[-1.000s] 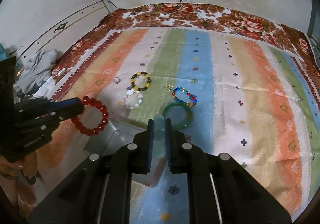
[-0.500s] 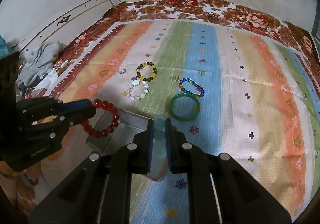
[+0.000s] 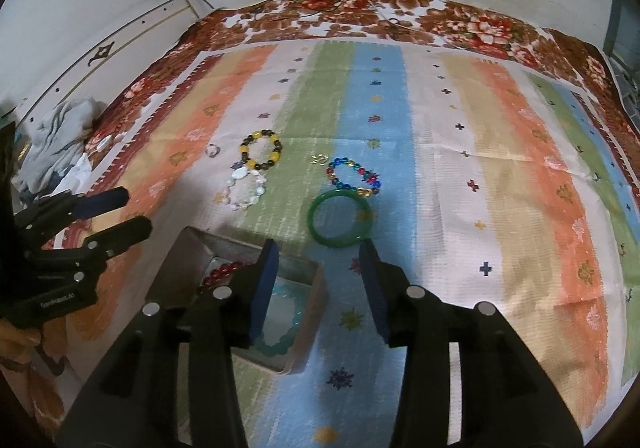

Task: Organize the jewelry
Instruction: 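Open the left tool over the tin while the right tool opens, dropping both bracelets, then move the left tool to the small silver charm while the right tool reaches the multicolour bracelet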

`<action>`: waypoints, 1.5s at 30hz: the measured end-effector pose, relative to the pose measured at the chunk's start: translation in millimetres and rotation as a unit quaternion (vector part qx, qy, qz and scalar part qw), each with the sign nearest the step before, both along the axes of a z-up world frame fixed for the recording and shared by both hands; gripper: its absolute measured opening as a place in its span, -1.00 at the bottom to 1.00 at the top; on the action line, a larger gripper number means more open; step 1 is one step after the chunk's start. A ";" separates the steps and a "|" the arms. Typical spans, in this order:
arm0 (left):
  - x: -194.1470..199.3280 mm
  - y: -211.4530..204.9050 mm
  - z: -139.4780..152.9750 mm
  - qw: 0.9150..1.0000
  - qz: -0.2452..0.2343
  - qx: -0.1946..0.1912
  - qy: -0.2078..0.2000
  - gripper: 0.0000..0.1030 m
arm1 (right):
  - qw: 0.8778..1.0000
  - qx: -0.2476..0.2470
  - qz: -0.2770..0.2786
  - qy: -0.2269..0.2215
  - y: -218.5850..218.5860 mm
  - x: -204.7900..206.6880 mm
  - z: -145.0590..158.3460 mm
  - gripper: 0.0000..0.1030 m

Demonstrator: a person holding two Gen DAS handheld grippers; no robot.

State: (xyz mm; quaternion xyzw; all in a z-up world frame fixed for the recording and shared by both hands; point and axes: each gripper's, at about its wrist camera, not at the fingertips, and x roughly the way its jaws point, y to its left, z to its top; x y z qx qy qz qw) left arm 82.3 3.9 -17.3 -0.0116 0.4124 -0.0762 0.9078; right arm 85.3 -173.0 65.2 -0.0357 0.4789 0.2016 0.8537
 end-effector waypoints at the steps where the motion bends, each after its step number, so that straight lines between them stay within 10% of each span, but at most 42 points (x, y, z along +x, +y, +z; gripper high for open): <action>1: 2.1 2.0 -0.8 1.000 0.002 0.000 0.002 0.14 | 1.000 -0.002 -0.004 0.001 -1.1 2.2 -1.5 -0.15; 45: 117.7 66.7 -39.2 0.994 0.071 0.048 0.069 0.28 | 0.998 -0.048 -0.022 0.037 13.2 115.0 -56.9 -0.06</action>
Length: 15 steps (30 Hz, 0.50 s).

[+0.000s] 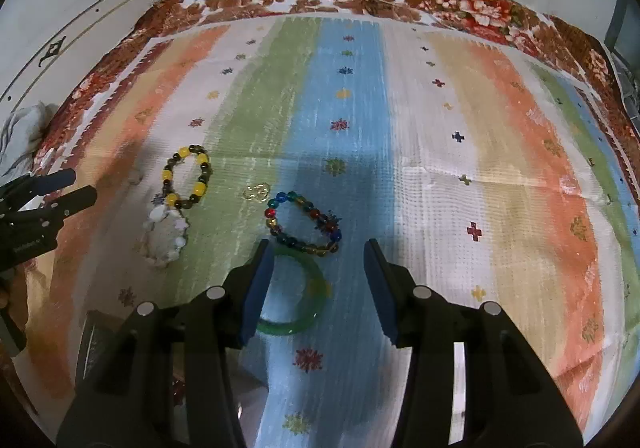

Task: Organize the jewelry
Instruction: 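Move the left tool to the small silver charm while the right tool reaches the multicolour bracelet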

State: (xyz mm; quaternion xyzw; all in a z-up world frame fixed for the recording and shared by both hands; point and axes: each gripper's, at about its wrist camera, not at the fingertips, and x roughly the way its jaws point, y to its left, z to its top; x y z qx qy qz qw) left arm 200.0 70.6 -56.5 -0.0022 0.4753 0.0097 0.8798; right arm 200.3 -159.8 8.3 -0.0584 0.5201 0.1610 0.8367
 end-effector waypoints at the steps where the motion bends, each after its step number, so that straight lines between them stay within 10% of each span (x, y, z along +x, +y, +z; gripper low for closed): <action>1: 2.0 0.8 -1.2 1.000 0.001 0.000 0.001 0.28 | 1.000 -0.001 -0.001 0.003 0.1 2.8 -2.4 -0.06; 15: 38.7 21.8 -29.5 0.999 0.021 -0.006 0.039 0.28 | 0.998 -0.010 -0.028 0.056 -6.1 39.7 -39.1 0.07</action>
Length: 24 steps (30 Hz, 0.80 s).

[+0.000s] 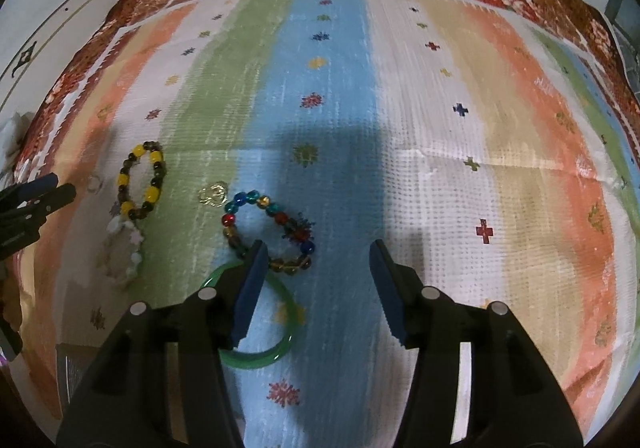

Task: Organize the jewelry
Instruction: 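Move the left tool to the small silver charm while the right tool reaches the multicolour bracelet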

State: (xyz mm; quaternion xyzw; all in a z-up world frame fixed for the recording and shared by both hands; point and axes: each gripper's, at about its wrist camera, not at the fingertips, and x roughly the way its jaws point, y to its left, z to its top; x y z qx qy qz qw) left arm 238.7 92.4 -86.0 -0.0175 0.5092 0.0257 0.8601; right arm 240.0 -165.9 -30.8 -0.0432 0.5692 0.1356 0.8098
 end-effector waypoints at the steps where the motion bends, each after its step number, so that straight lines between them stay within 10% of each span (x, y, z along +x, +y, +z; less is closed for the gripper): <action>1: 2.2 1.4 -2.5 1.000 0.001 -0.001 0.003 0.28 | 1.000 0.000 -0.001 0.004 -0.1 1.8 -2.2 0.10; 24: 24.4 18.2 -41.4 0.998 0.021 -0.023 0.051 0.22 | 0.998 0.017 -0.021 0.064 -3.3 16.5 -33.5 0.21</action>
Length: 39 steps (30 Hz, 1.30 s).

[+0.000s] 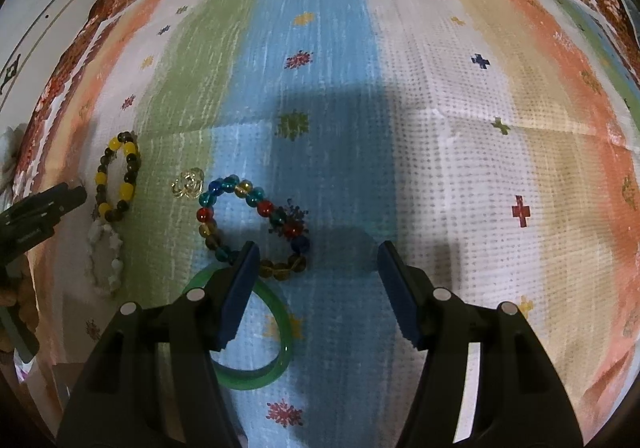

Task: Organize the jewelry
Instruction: 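Move the left tool to the small silver charm while the right tool reaches the multicolour bracelet, then close the left tool on the silver charm while the right tool closes on the multicolour bracelet, then lift and carry the charm and multicolour bracelet over the tin box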

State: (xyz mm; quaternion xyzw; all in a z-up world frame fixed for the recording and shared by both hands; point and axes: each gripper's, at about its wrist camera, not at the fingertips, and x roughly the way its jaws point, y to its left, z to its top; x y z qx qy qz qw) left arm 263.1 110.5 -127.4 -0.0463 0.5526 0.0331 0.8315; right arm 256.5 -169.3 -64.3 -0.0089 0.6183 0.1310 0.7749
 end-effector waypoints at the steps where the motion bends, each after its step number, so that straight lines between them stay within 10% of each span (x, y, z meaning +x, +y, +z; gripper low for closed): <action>1: 0.0 -0.5 -0.4 1.000 -0.001 0.002 0.000 0.19 | 1.000 0.000 0.000 -0.001 0.6 1.2 -0.1 0.21; 14: -1.2 -2.7 -0.7 1.000 -0.002 0.019 -0.004 -0.19 | 1.000 -0.007 -0.001 -0.004 2.3 7.2 -3.1 0.13; 23: -1.1 1.9 -1.3 1.000 0.006 0.021 -0.003 -0.82 | 1.000 -0.014 0.008 -0.006 1.9 4.2 -5.2 -0.75; 39: -3.3 3.4 5.8 1.000 0.009 0.000 -0.007 -0.82 | 1.000 -0.017 0.017 -0.019 6.0 1.2 1.2 -0.78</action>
